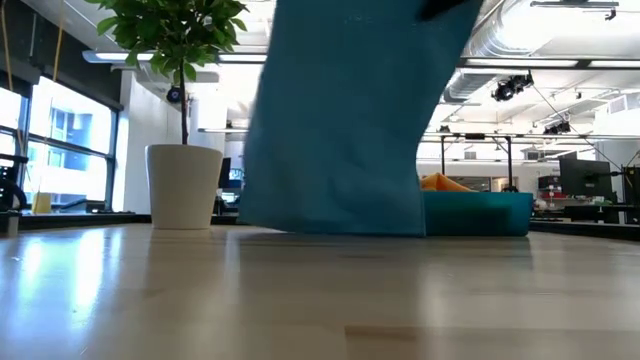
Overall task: Fold microfiber towels
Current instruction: Fold the blue microfiber cloth
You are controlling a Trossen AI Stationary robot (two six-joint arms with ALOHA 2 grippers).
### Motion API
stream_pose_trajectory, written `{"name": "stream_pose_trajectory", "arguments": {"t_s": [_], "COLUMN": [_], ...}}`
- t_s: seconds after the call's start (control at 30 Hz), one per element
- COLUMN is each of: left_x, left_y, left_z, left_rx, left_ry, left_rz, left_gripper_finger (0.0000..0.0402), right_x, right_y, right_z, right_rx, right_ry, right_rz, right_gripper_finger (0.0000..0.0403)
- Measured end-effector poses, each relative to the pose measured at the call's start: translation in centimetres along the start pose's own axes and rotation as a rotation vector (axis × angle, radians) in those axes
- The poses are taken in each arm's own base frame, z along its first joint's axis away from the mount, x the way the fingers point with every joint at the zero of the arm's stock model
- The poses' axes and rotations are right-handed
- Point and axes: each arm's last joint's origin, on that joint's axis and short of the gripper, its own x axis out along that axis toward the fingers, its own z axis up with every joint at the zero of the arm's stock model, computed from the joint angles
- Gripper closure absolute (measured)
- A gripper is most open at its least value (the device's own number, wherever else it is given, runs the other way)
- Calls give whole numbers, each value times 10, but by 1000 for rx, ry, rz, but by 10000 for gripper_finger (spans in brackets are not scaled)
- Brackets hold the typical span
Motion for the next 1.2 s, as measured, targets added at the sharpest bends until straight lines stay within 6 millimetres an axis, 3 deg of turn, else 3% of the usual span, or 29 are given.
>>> {"name": "stream_pose_trajectory", "arguments": {"t_s": [0.2, 0.33, 0.5, 0.63, 0.93, 1.1, 1.2], "left_x": [20, 40, 51, 63, 74, 86, 96], "left_y": [-75, -122, -168, -191, -193, -174, -157], "left_z": [-13, -19, -20, -16, -17, -24, -27], "left_rx": [-18, -5, 57, 99, 108, 124, 125], "left_ry": [43, 76, 83, 81, 148, 229, 285], "left_rz": [-128, -256, -397, -572, -660, -424, -297], "left_gripper_finger": [402, 401, 401, 401, 401, 401, 401], "right_x": [-7, 1, 14, 17, 18, 51, 65], "right_y": [56, 108, 169, 194, 203, 191, 174], "right_z": [1, 1, 1, 0, 0, -20, -34], "right_rx": [97, 100, 81, 110, 87, 75, 62], "right_ry": [60, 138, 191, 215, 192, 175, 181], "right_rz": [258, 346, 504, 597, 667, 647, 609], "right_gripper_finger": [403, 403, 403, 403, 403, 403, 403]}}
